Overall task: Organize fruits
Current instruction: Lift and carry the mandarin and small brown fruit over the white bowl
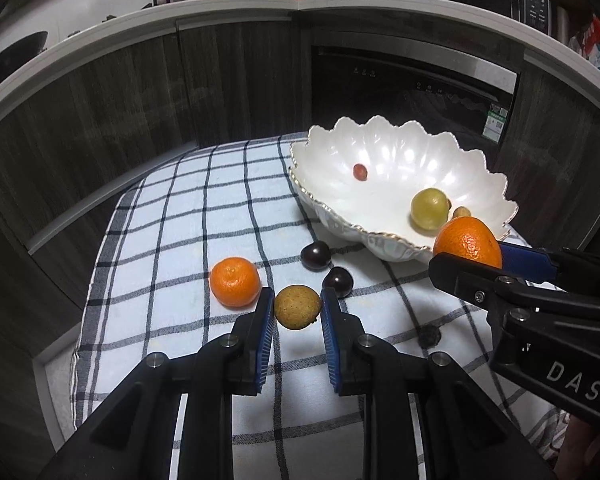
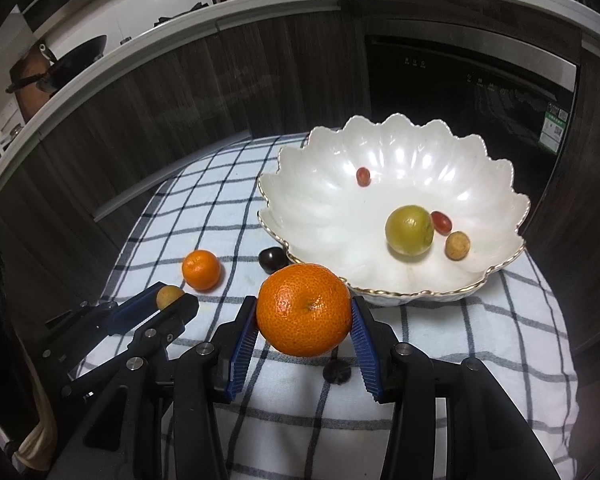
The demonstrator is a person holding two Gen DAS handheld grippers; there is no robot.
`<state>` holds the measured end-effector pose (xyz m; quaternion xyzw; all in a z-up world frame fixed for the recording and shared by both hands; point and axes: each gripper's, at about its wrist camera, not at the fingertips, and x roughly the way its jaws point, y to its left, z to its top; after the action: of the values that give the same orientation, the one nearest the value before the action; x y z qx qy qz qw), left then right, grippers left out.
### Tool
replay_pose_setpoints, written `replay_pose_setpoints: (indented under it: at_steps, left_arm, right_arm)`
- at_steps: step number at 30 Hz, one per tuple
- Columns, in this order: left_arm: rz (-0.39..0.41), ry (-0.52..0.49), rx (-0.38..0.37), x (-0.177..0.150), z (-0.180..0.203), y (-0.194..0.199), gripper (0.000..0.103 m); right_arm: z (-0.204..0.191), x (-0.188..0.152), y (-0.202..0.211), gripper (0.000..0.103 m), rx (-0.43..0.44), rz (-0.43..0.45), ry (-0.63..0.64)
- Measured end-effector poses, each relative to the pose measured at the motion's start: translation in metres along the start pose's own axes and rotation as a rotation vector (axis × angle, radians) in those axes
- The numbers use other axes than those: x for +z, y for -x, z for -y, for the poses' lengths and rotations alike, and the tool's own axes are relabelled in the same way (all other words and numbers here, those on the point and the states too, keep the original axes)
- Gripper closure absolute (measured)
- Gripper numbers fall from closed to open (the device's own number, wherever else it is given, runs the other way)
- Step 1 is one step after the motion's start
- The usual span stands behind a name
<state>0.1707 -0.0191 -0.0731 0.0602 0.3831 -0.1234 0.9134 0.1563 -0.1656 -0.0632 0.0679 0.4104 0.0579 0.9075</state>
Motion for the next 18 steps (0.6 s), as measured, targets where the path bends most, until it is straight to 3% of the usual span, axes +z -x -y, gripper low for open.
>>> replay_pose_setpoints:
  at_steps: [18]
  left_arm:
    - [0.042,-0.029,-0.019,0.029,0.022,0.014,0.079]
  right_arm:
    - [0.025,0.017,0.033,0.056,-0.040,0.069,-0.016]
